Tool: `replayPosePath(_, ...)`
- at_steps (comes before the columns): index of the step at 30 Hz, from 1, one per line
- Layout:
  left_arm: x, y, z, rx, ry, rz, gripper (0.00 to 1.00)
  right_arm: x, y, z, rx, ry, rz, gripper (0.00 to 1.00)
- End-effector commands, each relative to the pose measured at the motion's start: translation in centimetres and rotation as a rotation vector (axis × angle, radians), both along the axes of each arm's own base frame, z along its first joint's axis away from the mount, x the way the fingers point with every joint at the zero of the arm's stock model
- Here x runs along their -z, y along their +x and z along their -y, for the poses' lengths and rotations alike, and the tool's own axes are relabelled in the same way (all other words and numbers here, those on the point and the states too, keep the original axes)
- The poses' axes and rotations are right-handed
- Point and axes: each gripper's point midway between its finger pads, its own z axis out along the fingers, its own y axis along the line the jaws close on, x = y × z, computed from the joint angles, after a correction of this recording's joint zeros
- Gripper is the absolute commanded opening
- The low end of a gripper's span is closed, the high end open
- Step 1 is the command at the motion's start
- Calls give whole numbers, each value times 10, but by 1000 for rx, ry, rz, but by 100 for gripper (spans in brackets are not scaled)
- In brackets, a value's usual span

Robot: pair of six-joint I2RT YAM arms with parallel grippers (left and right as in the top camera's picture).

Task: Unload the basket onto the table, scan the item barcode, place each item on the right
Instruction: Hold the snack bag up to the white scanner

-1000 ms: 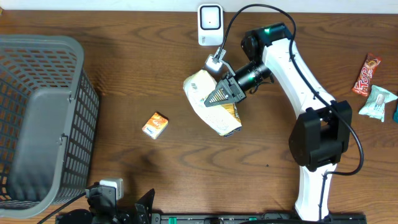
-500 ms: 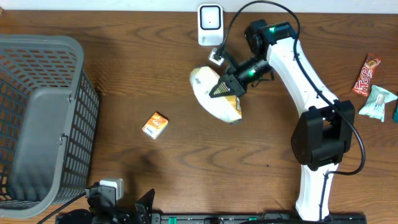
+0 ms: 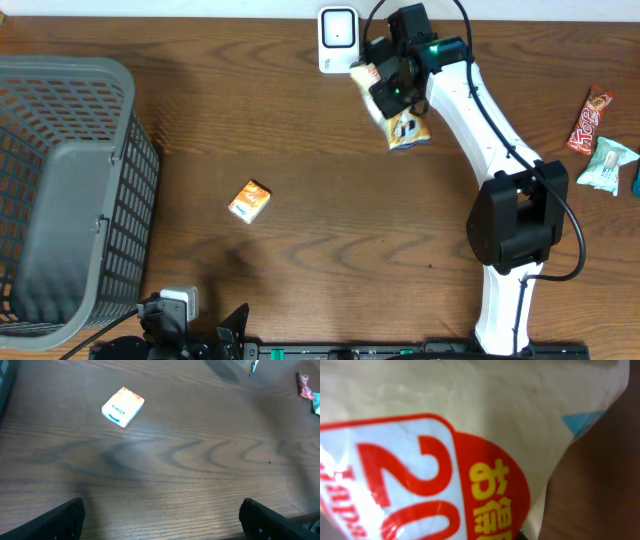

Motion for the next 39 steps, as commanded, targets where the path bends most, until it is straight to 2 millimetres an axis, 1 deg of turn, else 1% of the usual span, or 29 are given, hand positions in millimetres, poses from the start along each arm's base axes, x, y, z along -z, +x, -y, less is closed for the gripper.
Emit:
replayPosePath(1,-2,-1,1,15,12,18,98,-15,22,30,124,-161,125,1)
replayPosePath(8,-2,-1,1,15,12,18,98,-24,56,36,140,-168,259,1)
replayPosePath(10,-2,-1,1,15,12,18,98,-26,68,43,164,-199,311,1)
replayPosePath(12,-2,-1,1,15,12,18,98,-25,78,49,189,-230,346,1)
replayPosePath(14,-2,-1,1,15,11,18,98,-19,87,53,192,-261,371,1)
replayPosePath(16,-2,-1,1,15,12,18,98,-12,97,52,161,-288,392,1)
replayPosePath(19,-2,-1,1,15,11,18,98,-7,107,46,94,-340,413,1)
replayPosePath(23,-2,-1,1,15,11,18,98,-14,127,38,83,-359,483,1)
replayPosePath(25,-2,-1,1,15,12,18,98,-19,138,31,76,-338,518,1)
replayPosePath(27,-2,-1,1,15,12,18,98,-20,144,21,48,-331,537,1)
replayPosePath(29,-2,-1,1,15,12,18,98,-14,148,11,18,-335,542,1)
replayPosePath(34,-2,-1,1,15,12,18,98,11,158,-12,-27,-365,543,1)
replayPosePath(37,-2,-1,1,15,12,18,98,13,161,-24,-36,-377,555,1)
replayPosePath(39,-2,-1,1,15,12,18,98,8,162,-30,-29,-365,570,1)
